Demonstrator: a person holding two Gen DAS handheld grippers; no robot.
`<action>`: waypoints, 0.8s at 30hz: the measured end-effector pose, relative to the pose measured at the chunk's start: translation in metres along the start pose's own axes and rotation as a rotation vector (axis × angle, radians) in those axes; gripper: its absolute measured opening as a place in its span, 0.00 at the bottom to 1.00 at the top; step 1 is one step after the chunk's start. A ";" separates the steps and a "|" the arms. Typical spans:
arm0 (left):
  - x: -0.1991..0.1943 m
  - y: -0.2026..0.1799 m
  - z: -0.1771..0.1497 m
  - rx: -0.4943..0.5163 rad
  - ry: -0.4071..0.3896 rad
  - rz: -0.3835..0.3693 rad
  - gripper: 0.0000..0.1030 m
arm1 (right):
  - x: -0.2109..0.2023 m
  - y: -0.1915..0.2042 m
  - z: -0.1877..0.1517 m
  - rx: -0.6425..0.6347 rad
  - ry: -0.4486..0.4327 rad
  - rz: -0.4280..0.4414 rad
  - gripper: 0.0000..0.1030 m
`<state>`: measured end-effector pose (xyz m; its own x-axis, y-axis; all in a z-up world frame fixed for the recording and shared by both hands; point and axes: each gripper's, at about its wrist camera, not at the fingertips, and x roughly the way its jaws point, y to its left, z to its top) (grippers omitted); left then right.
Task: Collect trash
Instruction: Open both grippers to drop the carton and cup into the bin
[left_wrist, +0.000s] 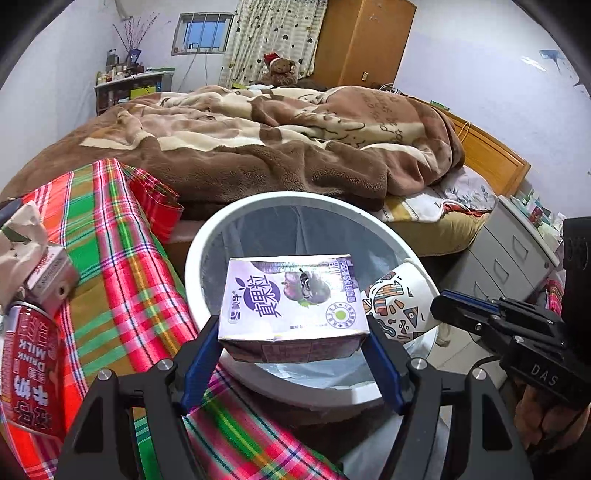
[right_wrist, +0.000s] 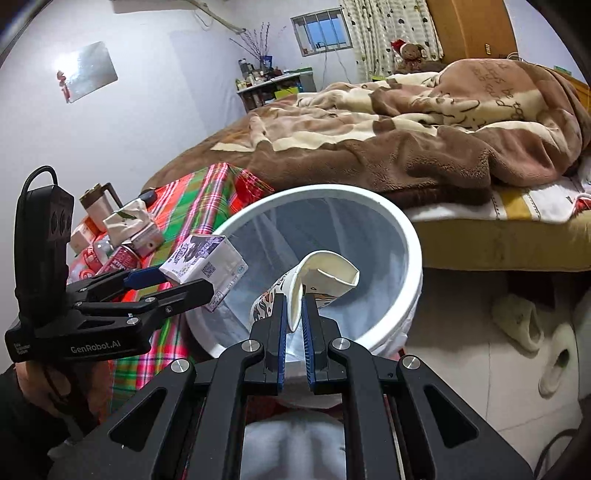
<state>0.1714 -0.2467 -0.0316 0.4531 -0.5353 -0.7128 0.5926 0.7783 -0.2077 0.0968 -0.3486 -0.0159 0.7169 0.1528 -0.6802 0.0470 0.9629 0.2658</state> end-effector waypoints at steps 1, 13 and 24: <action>0.001 0.000 0.000 0.000 0.002 0.001 0.72 | 0.000 -0.001 -0.001 0.000 0.003 -0.003 0.08; 0.002 0.003 0.003 -0.027 -0.014 0.003 0.72 | 0.004 -0.008 -0.004 0.019 0.023 -0.030 0.11; -0.008 0.002 0.005 -0.036 -0.051 -0.004 0.73 | -0.005 -0.010 0.000 0.026 -0.010 -0.037 0.56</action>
<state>0.1725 -0.2432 -0.0230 0.4848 -0.5541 -0.6767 0.5708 0.7867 -0.2352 0.0928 -0.3588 -0.0157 0.7212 0.1152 -0.6831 0.0913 0.9617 0.2586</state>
